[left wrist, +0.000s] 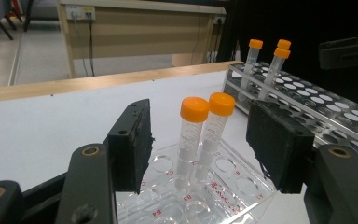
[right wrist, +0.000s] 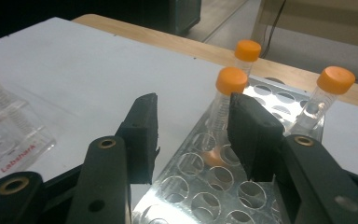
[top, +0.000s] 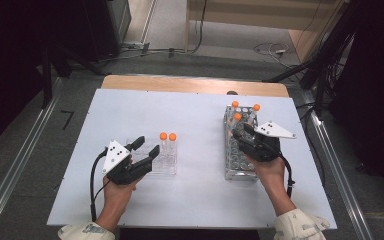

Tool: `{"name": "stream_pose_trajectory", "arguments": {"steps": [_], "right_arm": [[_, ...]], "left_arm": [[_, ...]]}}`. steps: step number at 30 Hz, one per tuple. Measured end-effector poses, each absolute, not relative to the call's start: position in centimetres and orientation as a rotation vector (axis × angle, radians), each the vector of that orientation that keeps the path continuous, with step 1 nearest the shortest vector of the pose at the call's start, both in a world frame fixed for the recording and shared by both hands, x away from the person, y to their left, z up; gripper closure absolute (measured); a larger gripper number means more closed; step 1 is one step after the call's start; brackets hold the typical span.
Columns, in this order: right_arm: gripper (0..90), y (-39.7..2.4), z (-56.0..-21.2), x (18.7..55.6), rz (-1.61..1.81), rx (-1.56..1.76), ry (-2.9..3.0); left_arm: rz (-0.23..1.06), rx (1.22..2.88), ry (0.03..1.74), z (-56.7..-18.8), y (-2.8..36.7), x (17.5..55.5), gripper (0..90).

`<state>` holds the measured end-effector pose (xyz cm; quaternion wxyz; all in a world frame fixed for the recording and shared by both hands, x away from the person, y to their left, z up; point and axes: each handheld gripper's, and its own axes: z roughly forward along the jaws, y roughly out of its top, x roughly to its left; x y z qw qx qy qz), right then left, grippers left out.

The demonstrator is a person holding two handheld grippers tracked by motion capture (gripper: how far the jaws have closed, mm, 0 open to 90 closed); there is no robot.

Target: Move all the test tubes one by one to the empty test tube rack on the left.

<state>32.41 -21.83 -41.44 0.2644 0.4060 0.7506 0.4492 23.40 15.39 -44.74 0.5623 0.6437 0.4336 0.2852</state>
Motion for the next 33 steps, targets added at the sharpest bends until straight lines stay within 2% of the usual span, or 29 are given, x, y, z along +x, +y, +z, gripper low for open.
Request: {"name": "stream_pose_trajectory", "arguments": {"steps": [11, 33], "right_arm": [[51.5, -21.2, -42.9, 35.3, 1.116, 1.224, 2.030], [66.8, -19.9, -43.0, 38.3, 0.955, 1.284, 2.123]], "left_arm": [[0.682, 1.503, 1.024, -44.7, 15.6, 23.4, 40.4], [0.678, 1.498, 1.018, -44.6, 15.6, 23.4, 42.8]]}}
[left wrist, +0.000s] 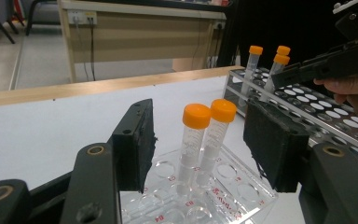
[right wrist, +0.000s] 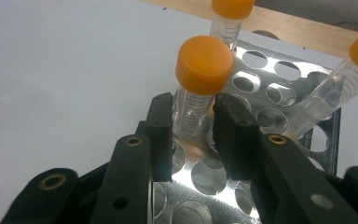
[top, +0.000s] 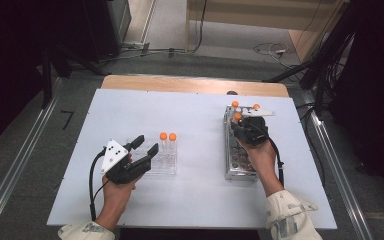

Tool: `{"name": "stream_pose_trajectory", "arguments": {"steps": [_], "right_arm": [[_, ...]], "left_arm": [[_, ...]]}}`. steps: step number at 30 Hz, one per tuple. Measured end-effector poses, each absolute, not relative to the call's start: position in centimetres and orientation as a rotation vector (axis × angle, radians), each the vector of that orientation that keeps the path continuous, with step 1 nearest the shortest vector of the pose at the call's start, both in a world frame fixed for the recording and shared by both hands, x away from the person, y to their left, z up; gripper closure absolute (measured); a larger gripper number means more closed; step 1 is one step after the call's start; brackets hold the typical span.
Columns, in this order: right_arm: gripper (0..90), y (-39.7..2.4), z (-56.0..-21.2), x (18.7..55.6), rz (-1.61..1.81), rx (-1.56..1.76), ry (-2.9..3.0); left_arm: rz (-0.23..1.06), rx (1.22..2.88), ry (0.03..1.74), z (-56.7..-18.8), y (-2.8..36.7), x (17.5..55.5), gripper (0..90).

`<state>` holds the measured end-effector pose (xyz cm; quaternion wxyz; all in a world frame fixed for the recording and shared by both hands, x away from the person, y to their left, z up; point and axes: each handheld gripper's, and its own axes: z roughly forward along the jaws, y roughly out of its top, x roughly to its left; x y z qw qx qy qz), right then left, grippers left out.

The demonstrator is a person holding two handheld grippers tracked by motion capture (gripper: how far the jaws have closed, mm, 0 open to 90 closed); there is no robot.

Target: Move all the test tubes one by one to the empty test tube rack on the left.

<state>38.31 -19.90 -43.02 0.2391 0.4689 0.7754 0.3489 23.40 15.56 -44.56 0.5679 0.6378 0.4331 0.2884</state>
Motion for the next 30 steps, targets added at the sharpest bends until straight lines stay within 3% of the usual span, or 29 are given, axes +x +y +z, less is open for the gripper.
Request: {"name": "stream_pose_trajectory", "arguments": {"steps": [11, 30], "right_arm": [[71.8, -19.8, -43.0, 38.5, 0.954, 1.276, 2.132], [72.3, -20.3, -41.9, 37.3, 1.074, 1.224, 2.041]], "left_arm": [[0.673, 1.499, 1.010, -44.5, 15.5, 23.4, 43.7], [0.667, 1.492, 1.009, -44.4, 15.6, 23.3, 44.4]]}}
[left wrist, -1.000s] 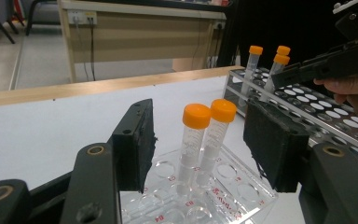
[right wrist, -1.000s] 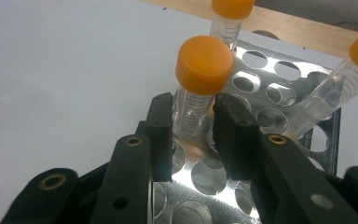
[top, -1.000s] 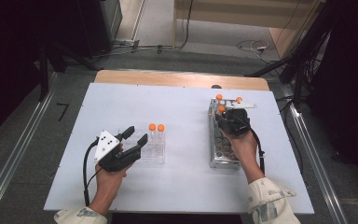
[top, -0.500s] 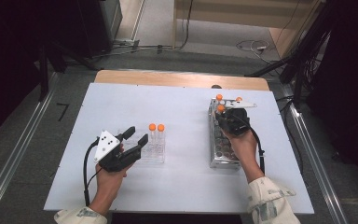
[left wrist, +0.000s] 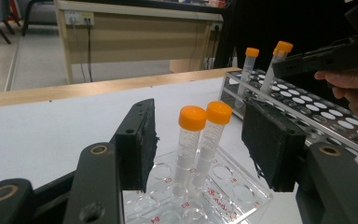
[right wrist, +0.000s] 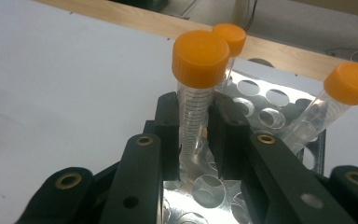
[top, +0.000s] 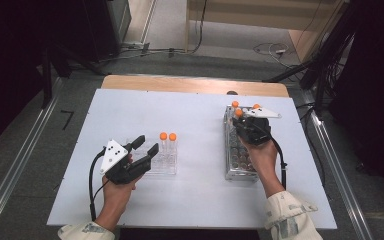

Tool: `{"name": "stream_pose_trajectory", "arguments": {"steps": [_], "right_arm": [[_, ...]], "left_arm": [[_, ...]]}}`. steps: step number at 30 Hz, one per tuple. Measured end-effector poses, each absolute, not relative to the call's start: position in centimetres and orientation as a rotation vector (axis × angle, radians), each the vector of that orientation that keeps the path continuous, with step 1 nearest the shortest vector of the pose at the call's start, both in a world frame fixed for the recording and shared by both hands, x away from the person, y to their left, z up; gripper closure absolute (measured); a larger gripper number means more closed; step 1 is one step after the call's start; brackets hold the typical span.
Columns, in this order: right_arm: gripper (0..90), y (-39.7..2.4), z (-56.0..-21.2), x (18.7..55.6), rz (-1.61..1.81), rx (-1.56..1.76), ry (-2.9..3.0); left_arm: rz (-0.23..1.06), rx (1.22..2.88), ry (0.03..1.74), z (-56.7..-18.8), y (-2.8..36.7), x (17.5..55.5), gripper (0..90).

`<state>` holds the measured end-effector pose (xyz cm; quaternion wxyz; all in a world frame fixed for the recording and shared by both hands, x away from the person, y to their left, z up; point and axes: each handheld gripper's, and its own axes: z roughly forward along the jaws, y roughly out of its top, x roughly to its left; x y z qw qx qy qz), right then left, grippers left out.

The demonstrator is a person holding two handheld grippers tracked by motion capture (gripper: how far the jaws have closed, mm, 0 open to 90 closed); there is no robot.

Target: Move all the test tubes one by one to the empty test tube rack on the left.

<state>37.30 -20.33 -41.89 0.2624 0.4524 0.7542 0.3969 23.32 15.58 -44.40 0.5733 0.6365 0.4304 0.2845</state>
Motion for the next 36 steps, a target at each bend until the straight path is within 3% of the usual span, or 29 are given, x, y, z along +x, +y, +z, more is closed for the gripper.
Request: {"name": "stream_pose_trajectory", "arguments": {"steps": [21, 36], "right_arm": [[72.3, -21.3, -38.4, 34.1, 1.252, 1.114, 1.959], [72.3, -16.1, -38.0, 28.0, 1.377, 0.832, 2.194]], "left_arm": [[0.668, 1.456, 0.972, -43.2, 15.3, 22.8, 44.4], [0.604, 1.504, 0.828, -41.0, 12.1, 21.7, 43.7]]}}
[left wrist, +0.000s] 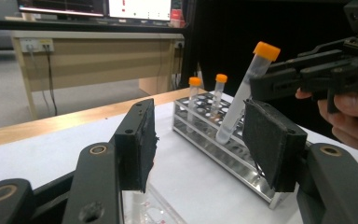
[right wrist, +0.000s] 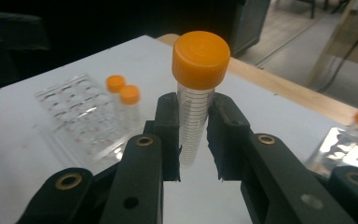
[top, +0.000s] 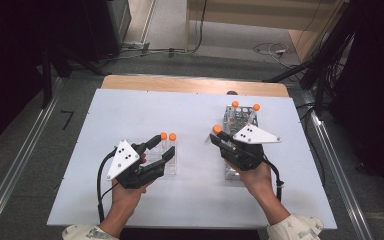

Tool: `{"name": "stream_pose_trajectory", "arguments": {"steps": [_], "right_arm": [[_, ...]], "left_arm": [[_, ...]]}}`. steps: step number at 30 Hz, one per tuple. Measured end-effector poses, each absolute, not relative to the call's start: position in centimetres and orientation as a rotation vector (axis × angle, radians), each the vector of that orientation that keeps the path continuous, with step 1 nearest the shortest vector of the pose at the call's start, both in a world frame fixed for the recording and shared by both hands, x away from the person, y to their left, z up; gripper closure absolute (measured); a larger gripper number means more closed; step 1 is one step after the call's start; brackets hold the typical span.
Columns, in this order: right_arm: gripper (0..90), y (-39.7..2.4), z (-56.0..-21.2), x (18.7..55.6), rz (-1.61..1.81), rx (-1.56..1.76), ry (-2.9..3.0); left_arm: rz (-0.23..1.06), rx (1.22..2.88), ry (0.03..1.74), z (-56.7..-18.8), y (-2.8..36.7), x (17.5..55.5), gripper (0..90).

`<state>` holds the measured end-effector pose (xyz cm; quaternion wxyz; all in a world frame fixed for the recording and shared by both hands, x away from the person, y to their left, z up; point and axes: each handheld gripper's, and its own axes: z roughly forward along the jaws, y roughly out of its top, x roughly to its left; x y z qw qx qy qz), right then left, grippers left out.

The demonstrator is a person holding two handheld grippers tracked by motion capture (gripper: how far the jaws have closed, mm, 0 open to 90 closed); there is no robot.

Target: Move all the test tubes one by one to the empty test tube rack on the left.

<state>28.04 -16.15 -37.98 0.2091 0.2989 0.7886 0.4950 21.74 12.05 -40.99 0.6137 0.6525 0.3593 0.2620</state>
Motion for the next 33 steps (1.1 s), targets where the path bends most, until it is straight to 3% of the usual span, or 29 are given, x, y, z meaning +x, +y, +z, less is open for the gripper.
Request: {"name": "stream_pose_trajectory", "arguments": {"steps": [11, 33], "right_arm": [[72.3, -13.9, -39.1, 26.5, 1.379, 0.741, 2.304], [72.3, -11.5, -39.6, 25.1, 1.384, 0.634, 2.393]], "left_arm": [[0.563, 1.532, 0.789, -40.4, 10.8, 21.8, 40.1], [0.512, 1.590, 0.737, -40.4, 9.7, 21.7, 44.5]]}}
